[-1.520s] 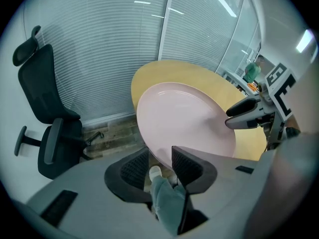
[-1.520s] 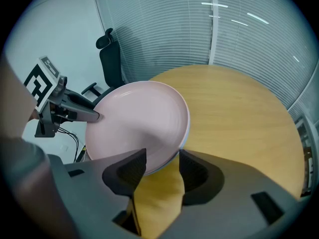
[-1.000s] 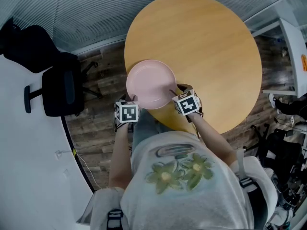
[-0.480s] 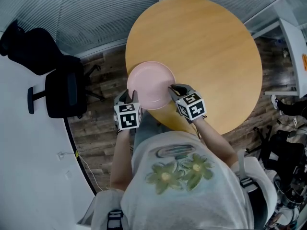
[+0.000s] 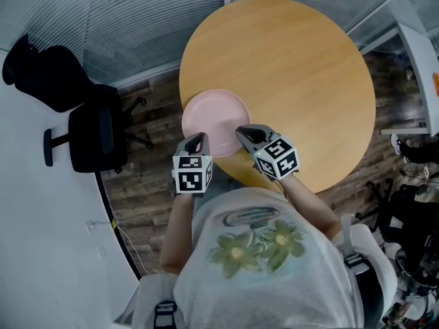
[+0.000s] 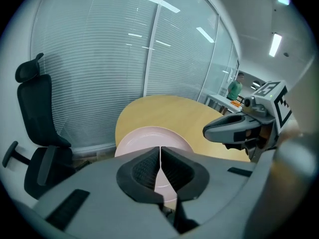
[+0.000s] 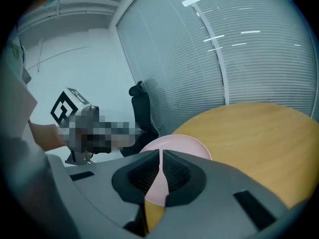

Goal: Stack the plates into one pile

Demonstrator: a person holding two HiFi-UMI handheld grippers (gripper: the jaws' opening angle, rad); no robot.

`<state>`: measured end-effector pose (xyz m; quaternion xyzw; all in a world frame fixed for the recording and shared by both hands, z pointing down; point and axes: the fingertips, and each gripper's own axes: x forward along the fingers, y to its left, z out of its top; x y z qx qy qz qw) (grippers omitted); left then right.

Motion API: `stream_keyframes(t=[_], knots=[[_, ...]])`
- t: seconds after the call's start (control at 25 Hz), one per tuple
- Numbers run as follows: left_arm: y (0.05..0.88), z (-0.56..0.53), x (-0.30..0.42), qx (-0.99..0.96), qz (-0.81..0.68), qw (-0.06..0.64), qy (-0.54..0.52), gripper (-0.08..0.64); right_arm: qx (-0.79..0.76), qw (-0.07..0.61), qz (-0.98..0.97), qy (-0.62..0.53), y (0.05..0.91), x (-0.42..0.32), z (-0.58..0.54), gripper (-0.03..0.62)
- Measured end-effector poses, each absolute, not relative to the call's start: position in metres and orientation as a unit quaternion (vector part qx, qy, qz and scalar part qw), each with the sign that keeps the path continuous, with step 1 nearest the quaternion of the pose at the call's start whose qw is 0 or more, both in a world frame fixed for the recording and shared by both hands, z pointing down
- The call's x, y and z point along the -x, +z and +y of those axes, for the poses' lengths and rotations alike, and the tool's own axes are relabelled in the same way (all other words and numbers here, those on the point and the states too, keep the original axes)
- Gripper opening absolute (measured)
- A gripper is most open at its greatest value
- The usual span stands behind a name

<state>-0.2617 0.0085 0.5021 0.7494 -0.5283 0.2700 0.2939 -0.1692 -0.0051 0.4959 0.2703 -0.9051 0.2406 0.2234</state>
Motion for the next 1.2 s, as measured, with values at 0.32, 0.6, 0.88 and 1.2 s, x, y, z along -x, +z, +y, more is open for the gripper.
stream_keyframes(t=[0.32, 0.6, 0.88, 1.2], knots=[[0.501, 0.021, 0.239, -0.762, -0.51, 0.286, 0.279, 0.025, -0.268, 0.23, -0.91, 0.218, 0.49, 0.167, 0.008, 0.044], [0.503, 0.03, 0.232, -0.765, -0.503, 0.286, 0.284, 0.023, -0.264, 0.234, -0.91, 0.217, 0.491, 0.167, 0.016, 0.044], [0.501, 0.038, 0.23, -0.766, -0.502, 0.287, 0.282, 0.018, -0.263, 0.237, -0.909, 0.221, 0.493, 0.166, 0.024, 0.043], [0.502, 0.042, 0.231, -0.764, -0.504, 0.288, 0.282, 0.018, -0.259, 0.244, -0.908, 0.223, 0.497, 0.164, 0.031, 0.043]])
